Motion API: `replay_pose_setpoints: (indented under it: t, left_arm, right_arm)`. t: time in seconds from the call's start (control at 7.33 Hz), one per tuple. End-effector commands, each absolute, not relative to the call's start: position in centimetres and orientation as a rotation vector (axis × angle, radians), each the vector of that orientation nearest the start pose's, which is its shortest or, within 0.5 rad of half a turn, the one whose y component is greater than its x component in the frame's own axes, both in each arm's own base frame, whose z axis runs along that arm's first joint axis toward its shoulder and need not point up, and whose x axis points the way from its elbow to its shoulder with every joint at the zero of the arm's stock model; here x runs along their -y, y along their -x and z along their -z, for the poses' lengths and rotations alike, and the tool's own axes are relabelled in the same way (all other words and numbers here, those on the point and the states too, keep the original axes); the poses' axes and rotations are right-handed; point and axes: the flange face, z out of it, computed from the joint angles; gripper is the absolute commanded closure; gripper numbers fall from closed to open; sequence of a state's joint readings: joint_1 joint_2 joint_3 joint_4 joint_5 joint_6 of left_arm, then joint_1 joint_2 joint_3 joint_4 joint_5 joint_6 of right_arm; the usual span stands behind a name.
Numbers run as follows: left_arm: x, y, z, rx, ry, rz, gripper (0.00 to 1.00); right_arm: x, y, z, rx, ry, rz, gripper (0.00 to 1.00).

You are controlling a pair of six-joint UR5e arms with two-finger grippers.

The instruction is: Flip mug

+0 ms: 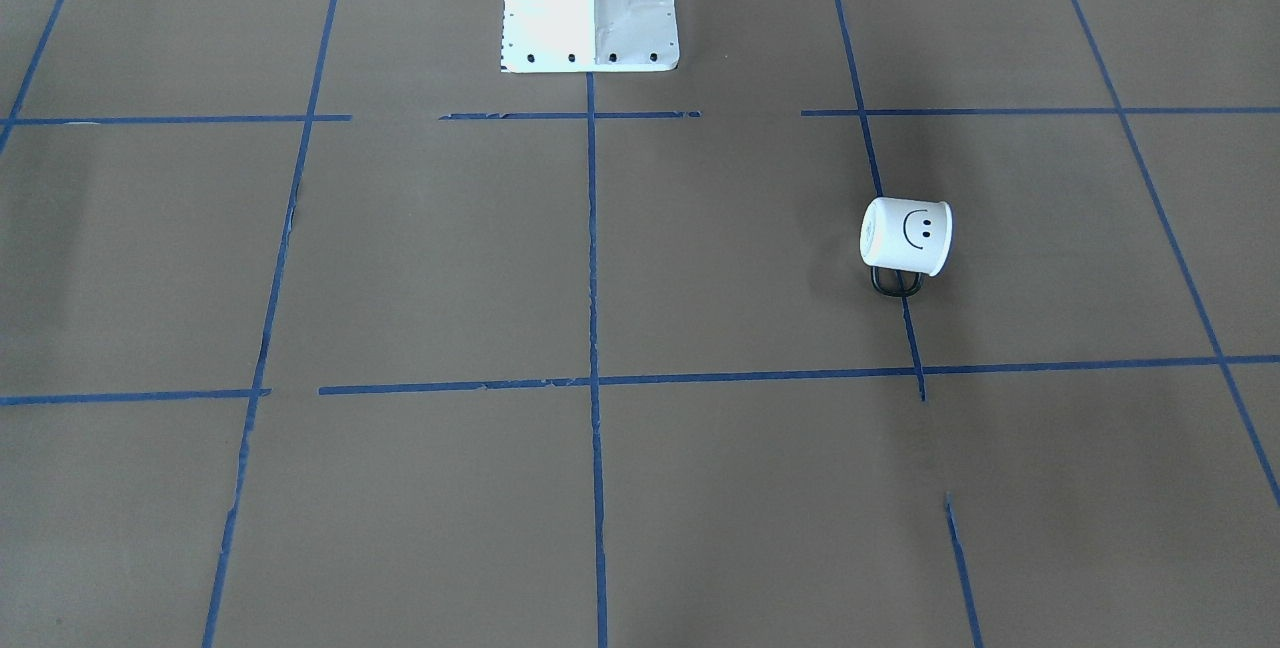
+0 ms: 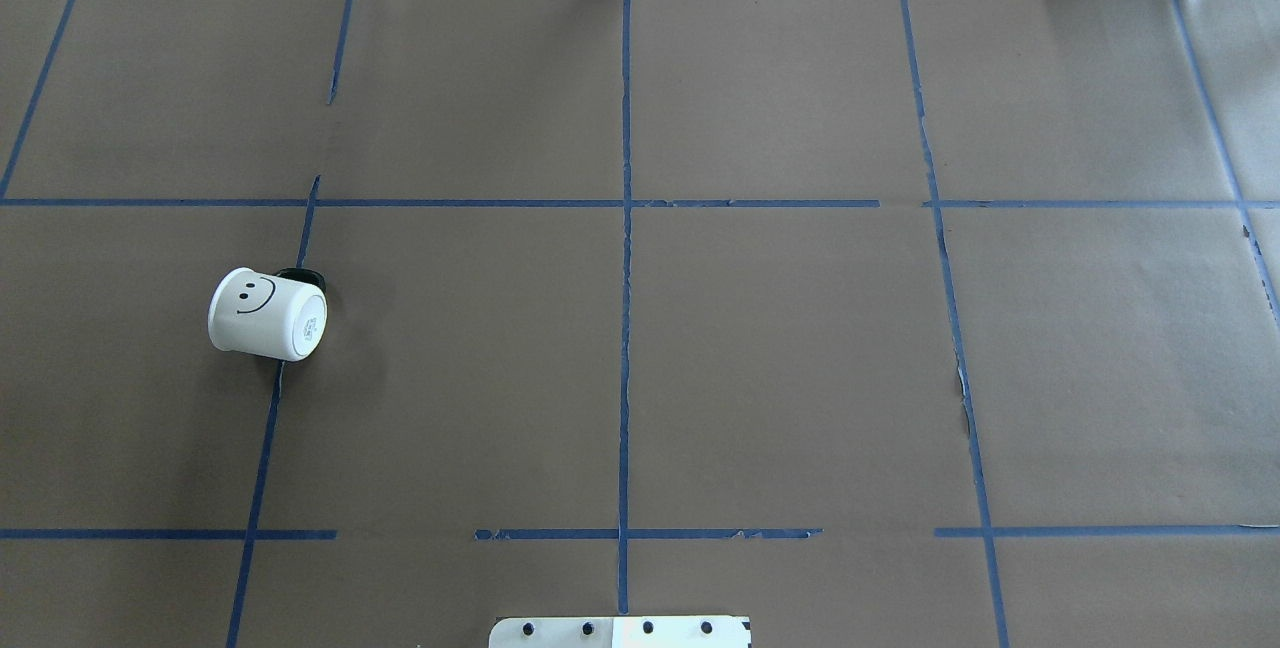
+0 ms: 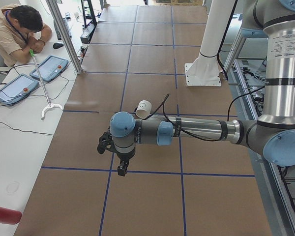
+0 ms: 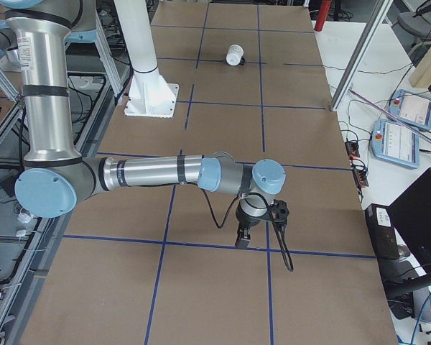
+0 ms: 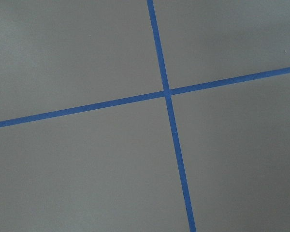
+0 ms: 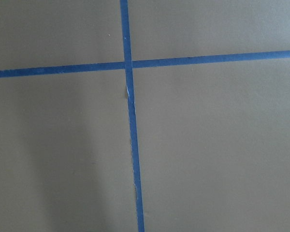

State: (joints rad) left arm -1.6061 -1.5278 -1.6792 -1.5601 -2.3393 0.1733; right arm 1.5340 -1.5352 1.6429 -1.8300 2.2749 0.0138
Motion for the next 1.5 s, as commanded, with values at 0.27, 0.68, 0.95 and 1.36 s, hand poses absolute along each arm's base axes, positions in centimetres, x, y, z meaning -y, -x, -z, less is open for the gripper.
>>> replay_pose_setpoints:
  t: [0.27,0.68,0.95,1.36]
  left_arm:
    - [48.6,7.8,-61.4,-0.746,-0.260,-0.218,0.00]
    - [48.8,1.5,-59.2,-0.903,-0.274,-0.178,0.00]
    - [44.6,-3.8,-60.4,-0.943,-0.303,-0.064,0.00]
    - [35.8,-10.0,-61.1,-1.127,-0.325,0.072,0.00]
  right_arm:
    - [49.4,-5.1,-63.5,0.699,0.163,-0.031,0.00]
    - [49.4,-5.1,-63.5,0.699,0.163,-0.031,0.00]
    - [49.4,-5.1,-63.5,0.699,0.163,-0.031,0.00]
    - [49.4,-5.1,-63.5,0.699,0.163,-0.031,0.00]
